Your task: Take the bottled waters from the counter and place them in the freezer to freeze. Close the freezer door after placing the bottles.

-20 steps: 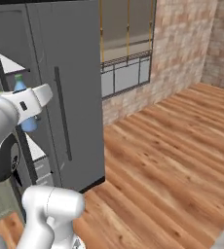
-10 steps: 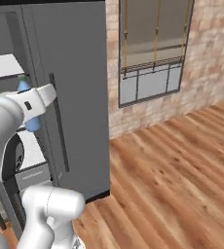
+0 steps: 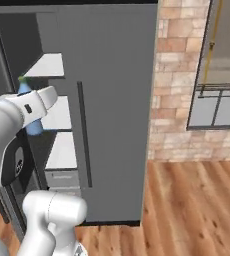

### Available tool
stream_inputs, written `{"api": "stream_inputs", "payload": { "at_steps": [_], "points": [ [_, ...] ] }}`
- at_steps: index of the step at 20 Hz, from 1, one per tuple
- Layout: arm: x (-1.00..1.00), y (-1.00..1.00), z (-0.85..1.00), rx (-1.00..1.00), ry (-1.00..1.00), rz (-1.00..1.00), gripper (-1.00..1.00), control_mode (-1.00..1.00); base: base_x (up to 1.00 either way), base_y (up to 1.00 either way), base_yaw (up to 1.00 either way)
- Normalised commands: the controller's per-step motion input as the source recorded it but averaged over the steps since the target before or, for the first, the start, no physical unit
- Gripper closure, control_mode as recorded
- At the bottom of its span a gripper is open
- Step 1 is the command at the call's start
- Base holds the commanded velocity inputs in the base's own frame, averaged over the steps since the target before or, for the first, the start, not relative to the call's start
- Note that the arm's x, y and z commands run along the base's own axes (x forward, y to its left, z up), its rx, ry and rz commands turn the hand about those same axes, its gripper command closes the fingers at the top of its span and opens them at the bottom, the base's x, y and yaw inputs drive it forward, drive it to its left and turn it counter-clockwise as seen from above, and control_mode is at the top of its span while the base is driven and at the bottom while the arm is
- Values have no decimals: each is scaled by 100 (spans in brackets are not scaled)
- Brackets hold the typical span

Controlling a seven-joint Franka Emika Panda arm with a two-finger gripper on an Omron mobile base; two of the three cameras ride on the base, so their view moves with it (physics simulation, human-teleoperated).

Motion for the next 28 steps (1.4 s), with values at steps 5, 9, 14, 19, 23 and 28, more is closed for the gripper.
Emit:
{"api": "stream_inputs", "payload": {
  "at_steps": [5,9,14,19,23,28],
  "points": [
    [0,0,0,0,0,0,100,100,92,-55,58],
    [0,0,0,0,0,0,100,100,88,-41,45],
    [0,0,0,0,0,0,100,100,45,6,30],
    [0,0,0,0,0,0,100,100,2,22,13],
    [0,0,0,0,0,0,100,100,2,29,14],
    [0,0,0,0,0,0,100,100,24,25,18]
  ]
}}
